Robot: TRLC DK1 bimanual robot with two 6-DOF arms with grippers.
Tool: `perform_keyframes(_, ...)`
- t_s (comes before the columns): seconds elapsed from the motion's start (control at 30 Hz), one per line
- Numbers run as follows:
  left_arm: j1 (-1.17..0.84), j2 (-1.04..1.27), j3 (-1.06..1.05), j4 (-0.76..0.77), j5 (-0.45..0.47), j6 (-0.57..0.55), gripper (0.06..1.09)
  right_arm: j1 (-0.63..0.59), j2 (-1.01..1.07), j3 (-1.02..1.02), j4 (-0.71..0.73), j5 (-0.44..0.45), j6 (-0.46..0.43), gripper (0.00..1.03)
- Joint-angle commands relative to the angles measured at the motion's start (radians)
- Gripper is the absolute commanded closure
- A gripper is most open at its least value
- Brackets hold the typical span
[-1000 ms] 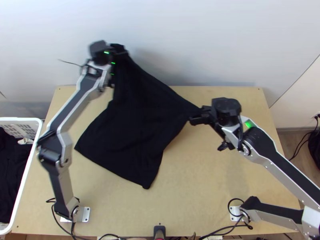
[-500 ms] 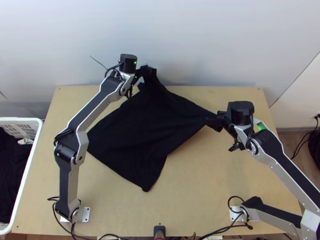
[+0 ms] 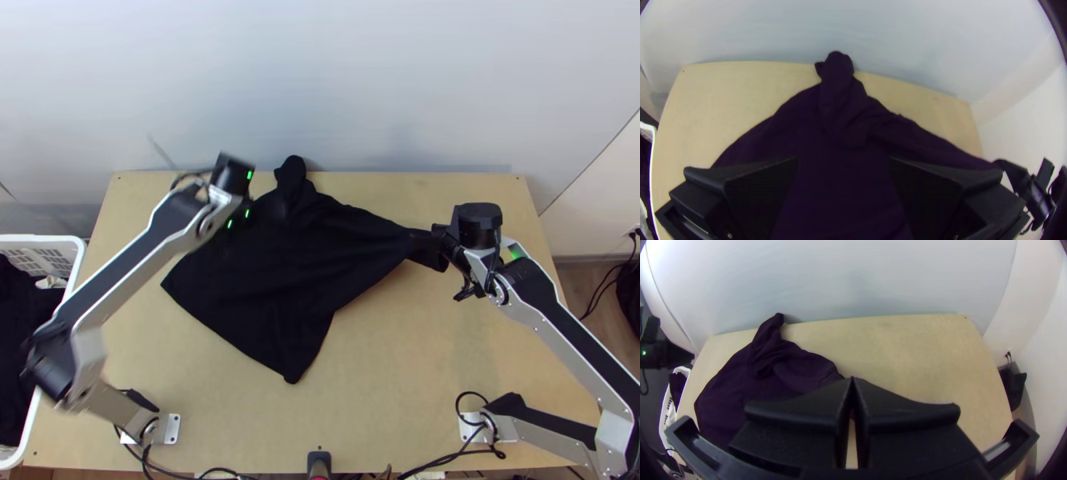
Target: Fold the t-shirt
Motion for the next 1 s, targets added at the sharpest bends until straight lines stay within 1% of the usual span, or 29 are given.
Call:
perform_keyframes(0.0, -0.137, -0.286, -0.35, -0.003, 0.08, 0.014, 0.1, -0.013, -0.014, -0.041, 0.019, -0.009, 0.007, 1.0)
perform_keyframes(0.07, -0.199, -0.32, -0.398, -0.029, 0.1, 0.01, 0.1, -0.013, -0.022, -0.064, 0.034, -0.011, 0.009, 1.0)
perform_keyframes(0.17, -0.26, -0.332, -0.435, -0.081, 0.103, 0.01, 0.1, -0.013, -0.03, -0.086, 0.04, -0.011, 0.021, 1.0)
perform_keyframes(0.27, -0.301, -0.346, -0.473, -0.099, 0.1, 0.04, 0.1, -0.01, -0.04, -0.101, 0.04, -0.011, 0.026, 1.0)
perform_keyframes(0.37, -0.376, -0.351, -0.522, -0.09, 0.08, 0.069, 0.1, -0.007, -0.047, -0.104, 0.04, -0.011, 0.027, 1.0)
perform_keyframes(0.57, -0.498, -0.308, -0.586, -0.001, 0.057, 0.077, 0.1, -0.006, -0.047, -0.09, 0.04, -0.011, 0.035, 1.0)
perform_keyframes(0.77, -0.587, -0.271, -0.617, 0.02, 0.056, 0.1, 0.11, -0.012, -0.04, -0.079, 0.037, -0.009, 0.041, 1.0)
perform_keyframes(0.97, -0.633, -0.257, -0.645, 0.016, 0.059, 0.115, 0.11, -0.018, -0.036, -0.078, 0.029, -0.005, 0.049, 1.0)
